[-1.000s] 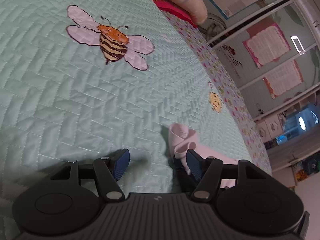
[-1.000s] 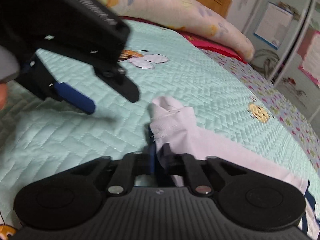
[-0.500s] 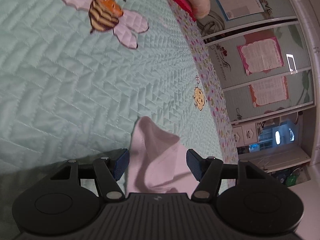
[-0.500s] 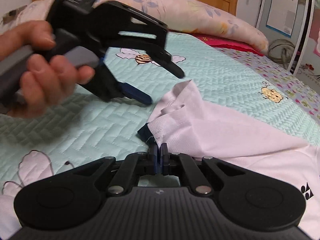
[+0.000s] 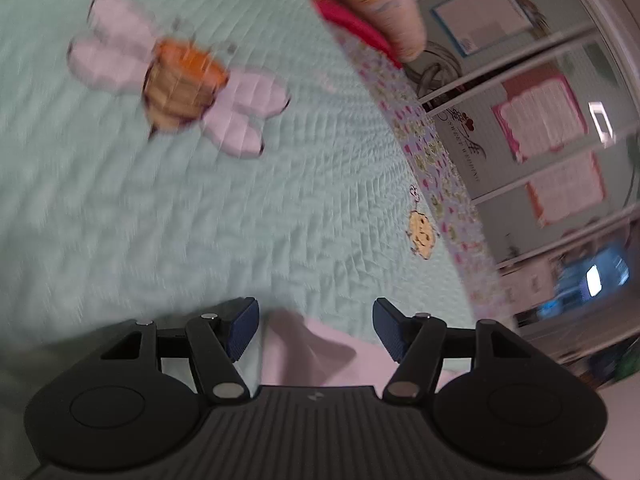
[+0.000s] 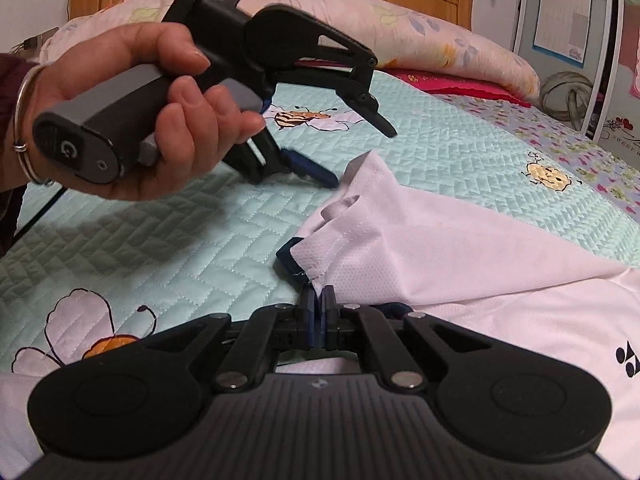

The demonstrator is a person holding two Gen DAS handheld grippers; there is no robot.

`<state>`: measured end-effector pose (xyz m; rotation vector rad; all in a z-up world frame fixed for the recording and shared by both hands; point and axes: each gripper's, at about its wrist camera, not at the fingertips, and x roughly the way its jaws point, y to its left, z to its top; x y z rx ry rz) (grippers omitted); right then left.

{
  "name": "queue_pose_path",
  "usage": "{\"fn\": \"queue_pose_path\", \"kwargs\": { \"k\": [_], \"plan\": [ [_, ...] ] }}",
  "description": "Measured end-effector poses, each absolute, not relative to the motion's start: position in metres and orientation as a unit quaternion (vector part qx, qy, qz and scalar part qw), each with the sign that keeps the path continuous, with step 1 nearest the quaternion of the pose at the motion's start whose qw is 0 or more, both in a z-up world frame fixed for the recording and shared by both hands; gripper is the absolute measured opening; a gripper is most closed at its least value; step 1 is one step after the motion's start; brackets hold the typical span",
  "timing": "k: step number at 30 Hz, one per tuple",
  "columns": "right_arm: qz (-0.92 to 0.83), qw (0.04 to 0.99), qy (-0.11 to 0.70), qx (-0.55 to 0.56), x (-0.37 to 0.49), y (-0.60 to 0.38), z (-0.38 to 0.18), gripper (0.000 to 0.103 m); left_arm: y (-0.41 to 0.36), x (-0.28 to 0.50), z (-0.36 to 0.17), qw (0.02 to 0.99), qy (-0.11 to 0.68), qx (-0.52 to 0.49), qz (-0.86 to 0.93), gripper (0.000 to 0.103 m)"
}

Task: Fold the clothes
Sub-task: 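Hold the shirt corner with the right gripper while the left gripper closes nearby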

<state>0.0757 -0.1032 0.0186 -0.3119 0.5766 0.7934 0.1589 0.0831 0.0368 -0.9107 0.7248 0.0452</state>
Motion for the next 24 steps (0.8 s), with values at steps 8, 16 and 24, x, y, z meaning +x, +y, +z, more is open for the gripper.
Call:
{"fn": "queue_pose_path", "kwargs": {
  "k": [8,16,24],
  "plan": [
    [0.380,0.872,0.275,-0.139,0.078,-0.107,0.015,0.001,0.084,0.177,0.024,0.843,0.378,-0.383,-0.013,0.064],
    [0.379,0.871,0.282,-0.135,0.080,-0.105,0.019,0.003,0.046,0.206,0.046,0.881,0.402,-0.232,-0.098,0.003],
    [0.377,0.886,0.270,-0.030,0.105,-0.102,0.057,0.049,0.034,0.258,0.091,0.917,0.383,-0.094,-0.064,0.004]
  ]
}}
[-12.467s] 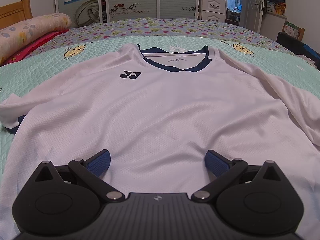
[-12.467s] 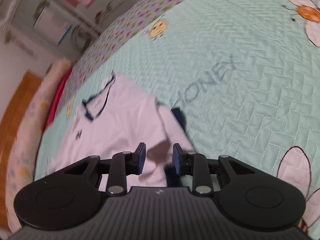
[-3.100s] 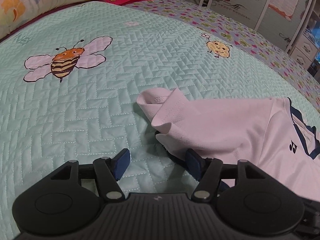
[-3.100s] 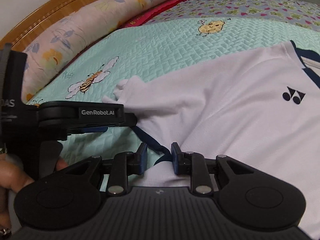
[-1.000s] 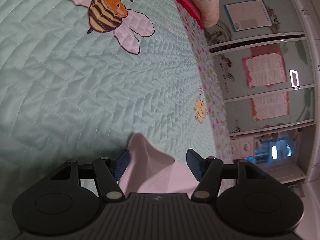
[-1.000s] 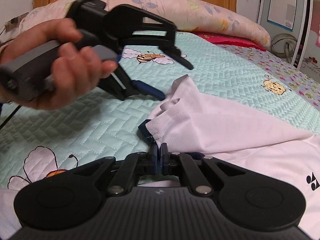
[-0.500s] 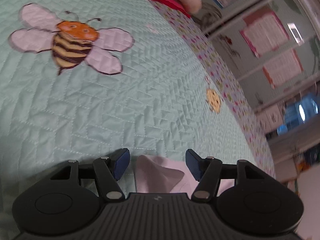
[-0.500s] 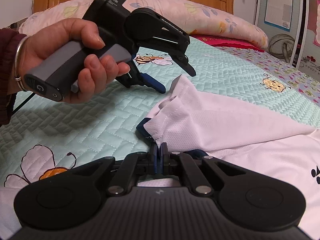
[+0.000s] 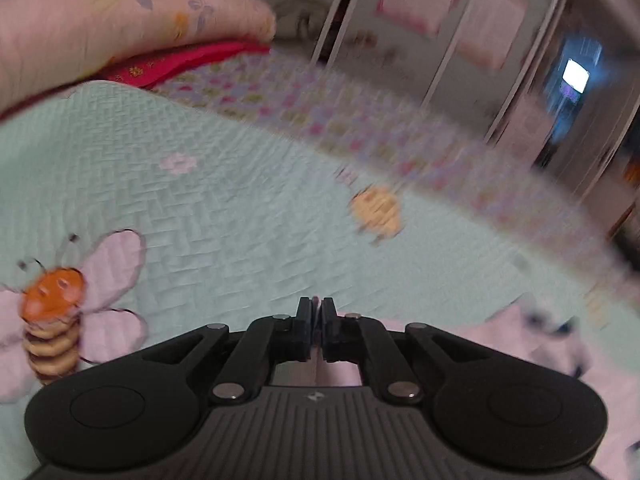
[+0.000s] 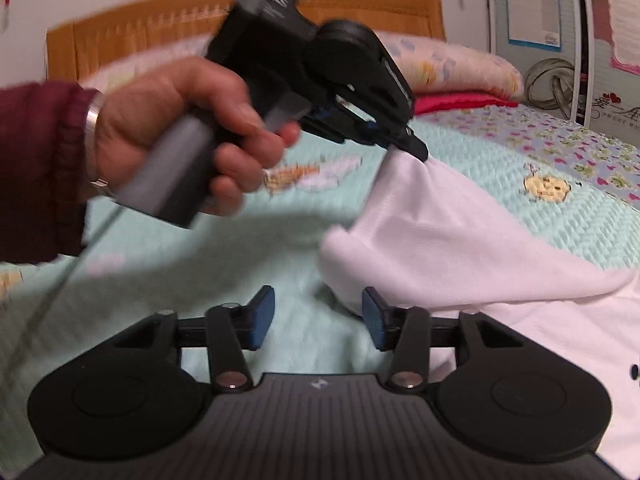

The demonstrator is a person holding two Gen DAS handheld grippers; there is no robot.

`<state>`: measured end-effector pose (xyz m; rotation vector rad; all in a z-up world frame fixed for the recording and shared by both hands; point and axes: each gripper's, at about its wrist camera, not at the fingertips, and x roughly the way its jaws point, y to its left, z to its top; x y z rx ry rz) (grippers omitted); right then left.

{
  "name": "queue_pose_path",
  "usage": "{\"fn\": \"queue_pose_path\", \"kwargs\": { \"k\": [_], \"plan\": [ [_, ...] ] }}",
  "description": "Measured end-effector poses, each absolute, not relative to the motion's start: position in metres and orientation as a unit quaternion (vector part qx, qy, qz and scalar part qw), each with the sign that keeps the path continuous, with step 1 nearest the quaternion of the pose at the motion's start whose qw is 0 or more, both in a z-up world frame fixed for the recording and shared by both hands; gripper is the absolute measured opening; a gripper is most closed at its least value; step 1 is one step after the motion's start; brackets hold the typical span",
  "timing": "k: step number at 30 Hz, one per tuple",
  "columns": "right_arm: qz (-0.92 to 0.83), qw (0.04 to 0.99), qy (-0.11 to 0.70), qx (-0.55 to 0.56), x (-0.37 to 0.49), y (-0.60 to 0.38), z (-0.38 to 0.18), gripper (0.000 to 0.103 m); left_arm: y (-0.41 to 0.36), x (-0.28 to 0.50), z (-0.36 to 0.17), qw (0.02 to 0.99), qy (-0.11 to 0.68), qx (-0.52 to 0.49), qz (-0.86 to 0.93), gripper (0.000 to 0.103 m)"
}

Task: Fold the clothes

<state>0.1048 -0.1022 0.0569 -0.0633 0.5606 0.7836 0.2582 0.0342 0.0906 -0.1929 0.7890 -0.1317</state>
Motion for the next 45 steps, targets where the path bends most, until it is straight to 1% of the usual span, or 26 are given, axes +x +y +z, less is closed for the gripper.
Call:
{"fn": "queue_pose_path", "kwargs": {
  "k": [2,4,5,7,9,10,11,12,16,19,21,22,23,24,26,29,42,44,45],
  "plan": [
    [0.359,0.889,0.283,0.017,0.112,-0.119,0.058,0.049,0.033,0.268,0.076,0.913,0.406,-0.044,-0.009,0.003],
    [0.323,0.899,0.290,0.057,0.117,-0.145,0.055,0.049,0.044,0.266,0.064,0.914,0.405,-0.029,0.009,0.004],
    [0.305,0.902,0.296,0.078,0.120,-0.159,0.050,0.049,0.051,0.263,0.062,0.914,0.402,-0.047,0.014,0.004],
    [0.270,0.904,0.308,0.123,0.125,-0.185,0.040,0.049,0.076,0.247,0.061,0.913,0.387,-0.132,-0.001,0.005],
    [0.244,0.901,0.322,0.161,0.129,-0.204,0.021,0.049,0.091,0.233,0.057,0.898,0.383,-0.213,-0.022,0.011],
    [0.246,0.899,0.316,0.178,0.127,-0.210,0.010,0.049,0.094,0.226,0.055,0.893,0.382,-0.235,-0.027,0.012],
    [0.248,0.899,0.306,0.193,0.126,-0.214,0.006,0.049,0.097,0.220,0.053,0.888,0.381,-0.256,-0.032,0.017],
    [0.249,0.899,0.304,0.195,0.127,-0.214,0.005,0.049,0.095,0.217,0.051,0.884,0.383,-0.267,-0.038,0.022],
    [0.253,0.896,0.301,0.206,0.129,-0.215,0.002,0.049,0.087,0.206,0.047,0.871,0.386,-0.301,-0.043,0.023],
    [0.258,0.890,0.300,0.225,0.136,-0.221,-0.001,0.049,0.092,0.190,0.054,0.877,0.361,-0.316,-0.021,0.023],
    [0.258,0.890,0.299,0.226,0.138,-0.221,-0.002,0.049,0.097,0.177,0.058,0.881,0.341,-0.329,-0.005,0.025],
    [0.259,0.891,0.298,0.226,0.138,-0.223,-0.003,0.049,0.095,0.174,0.059,0.881,0.339,-0.330,-0.012,0.028],
    [0.259,0.890,0.297,0.228,0.137,-0.224,-0.004,0.049,0.093,0.171,0.060,0.881,0.338,-0.331,-0.020,0.035],
    [0.260,0.890,0.297,0.230,0.135,-0.224,-0.004,0.049,0.091,0.168,0.061,0.881,0.336,-0.332,-0.027,0.036],
    [0.261,0.888,0.296,0.234,0.133,-0.225,-0.004,0.049,0.077,0.168,0.062,0.890,0.347,-0.292,-0.047,0.036],
    [0.262,0.887,0.296,0.240,0.131,-0.227,-0.004,0.049,0.063,0.172,0.059,0.898,0.351,-0.258,-0.055,0.036],
    [0.263,0.887,0.296,0.240,0.128,-0.227,-0.003,0.049,0.051,0.192,0.051,0.909,0.355,-0.199,-0.096,0.036],
    [0.263,0.886,0.296,0.240,0.128,-0.227,-0.003,0.049,0.046,0.197,0.052,0.909,0.358,-0.185,-0.107,0.036],
    [0.263,0.886,0.296,0.240,0.128,-0.227,-0.003,0.049,0.044,0.201,0.049,0.902,0.372,-0.182,-0.118,0.034]
  ]
}}
